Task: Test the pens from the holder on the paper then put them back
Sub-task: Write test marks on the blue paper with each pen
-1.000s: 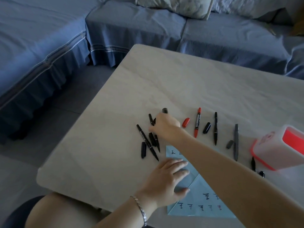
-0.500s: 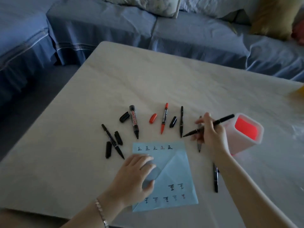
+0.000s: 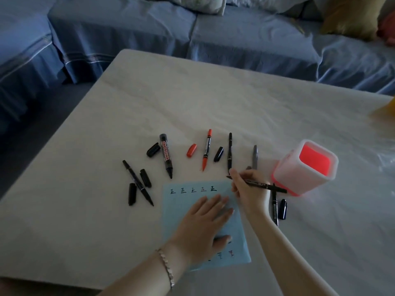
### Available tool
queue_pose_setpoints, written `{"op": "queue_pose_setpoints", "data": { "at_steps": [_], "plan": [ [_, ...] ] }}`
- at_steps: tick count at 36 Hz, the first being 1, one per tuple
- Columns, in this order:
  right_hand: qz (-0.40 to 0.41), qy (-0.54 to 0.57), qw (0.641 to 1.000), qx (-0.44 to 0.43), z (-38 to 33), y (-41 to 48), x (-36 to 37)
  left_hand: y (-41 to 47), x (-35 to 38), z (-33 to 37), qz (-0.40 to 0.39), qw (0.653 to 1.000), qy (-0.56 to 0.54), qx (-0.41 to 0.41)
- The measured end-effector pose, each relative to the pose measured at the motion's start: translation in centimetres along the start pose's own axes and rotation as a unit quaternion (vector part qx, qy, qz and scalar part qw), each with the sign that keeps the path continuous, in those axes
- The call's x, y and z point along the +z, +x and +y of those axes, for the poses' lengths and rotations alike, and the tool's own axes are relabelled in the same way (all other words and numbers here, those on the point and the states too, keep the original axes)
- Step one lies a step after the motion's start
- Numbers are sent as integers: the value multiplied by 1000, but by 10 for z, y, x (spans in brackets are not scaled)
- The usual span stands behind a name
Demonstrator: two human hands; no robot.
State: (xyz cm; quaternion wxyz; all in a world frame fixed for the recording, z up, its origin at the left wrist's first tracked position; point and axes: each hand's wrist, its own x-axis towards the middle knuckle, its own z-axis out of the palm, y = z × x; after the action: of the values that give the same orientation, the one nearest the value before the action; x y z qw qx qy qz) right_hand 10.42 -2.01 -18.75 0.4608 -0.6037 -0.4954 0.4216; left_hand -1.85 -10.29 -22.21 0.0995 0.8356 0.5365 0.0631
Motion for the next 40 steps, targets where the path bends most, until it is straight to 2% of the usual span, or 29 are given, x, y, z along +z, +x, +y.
{"op": "queue_pose_setpoints", "data": {
  "at_steps": [4, 8, 23, 30, 40],
  "plan": [
    [64, -34, 997, -3, 11, 0, 5, -5, 2, -5, 4, 1000, -6, 3],
    [81, -64, 994, -23, 21, -1, 8, -4, 2, -4, 7, 1000, -21, 2],
    [55, -135, 988, -52, 23, 1, 11, -4, 1, -2, 21, 1000, -22, -1],
    [82, -131, 986, -63, 24, 1, 12, -3, 0, -2, 17, 1000, -14, -3],
    [65, -115, 990, -54, 24, 1, 11, -3, 0, -2, 18, 1000, -21, -3]
  ]
}}
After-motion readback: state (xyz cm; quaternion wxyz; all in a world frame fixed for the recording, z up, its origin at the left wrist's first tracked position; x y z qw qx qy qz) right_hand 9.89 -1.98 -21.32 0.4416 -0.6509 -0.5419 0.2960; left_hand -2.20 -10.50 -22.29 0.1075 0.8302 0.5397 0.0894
